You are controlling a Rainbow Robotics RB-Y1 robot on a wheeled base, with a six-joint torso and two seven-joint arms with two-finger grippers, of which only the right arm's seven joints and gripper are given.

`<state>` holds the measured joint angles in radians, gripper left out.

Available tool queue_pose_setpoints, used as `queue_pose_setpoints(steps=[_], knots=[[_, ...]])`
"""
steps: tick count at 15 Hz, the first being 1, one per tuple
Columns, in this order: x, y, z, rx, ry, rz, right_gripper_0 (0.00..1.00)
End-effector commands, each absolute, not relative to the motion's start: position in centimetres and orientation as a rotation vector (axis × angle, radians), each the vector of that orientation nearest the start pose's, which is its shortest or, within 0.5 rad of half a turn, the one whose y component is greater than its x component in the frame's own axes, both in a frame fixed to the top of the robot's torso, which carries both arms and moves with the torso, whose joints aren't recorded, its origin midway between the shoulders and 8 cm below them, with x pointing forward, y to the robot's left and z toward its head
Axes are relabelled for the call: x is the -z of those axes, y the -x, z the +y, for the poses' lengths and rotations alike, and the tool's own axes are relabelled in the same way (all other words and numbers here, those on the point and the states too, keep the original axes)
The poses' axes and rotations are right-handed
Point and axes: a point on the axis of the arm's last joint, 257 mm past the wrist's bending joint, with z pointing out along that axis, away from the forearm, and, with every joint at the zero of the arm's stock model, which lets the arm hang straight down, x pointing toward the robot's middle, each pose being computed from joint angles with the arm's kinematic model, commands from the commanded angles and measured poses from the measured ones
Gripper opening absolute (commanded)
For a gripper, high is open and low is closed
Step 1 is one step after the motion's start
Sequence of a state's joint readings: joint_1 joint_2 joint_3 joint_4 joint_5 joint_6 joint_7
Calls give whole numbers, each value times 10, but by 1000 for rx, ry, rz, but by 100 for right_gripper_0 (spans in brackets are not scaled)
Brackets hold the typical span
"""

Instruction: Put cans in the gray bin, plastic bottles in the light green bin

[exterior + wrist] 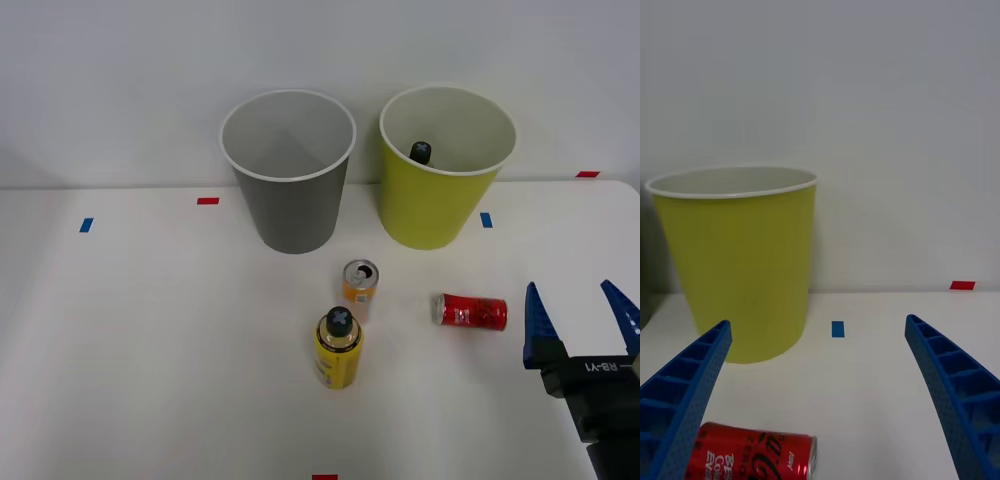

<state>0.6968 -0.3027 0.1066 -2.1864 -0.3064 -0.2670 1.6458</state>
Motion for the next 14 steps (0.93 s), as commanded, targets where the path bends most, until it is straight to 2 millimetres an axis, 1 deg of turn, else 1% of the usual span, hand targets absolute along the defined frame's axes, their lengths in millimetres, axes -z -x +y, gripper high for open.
queue_pose_setpoints(steps=[1, 4, 7, 11, 14], knots=[[164, -344, -275, 32, 48, 1427, 79], [184, -332, -277, 90, 76, 1436, 79], [207, -322, -281, 41, 18, 1403, 79], [242, -296, -288, 16, -29, 1377, 79], [258, -275, -285, 10, -6, 1366, 79]])
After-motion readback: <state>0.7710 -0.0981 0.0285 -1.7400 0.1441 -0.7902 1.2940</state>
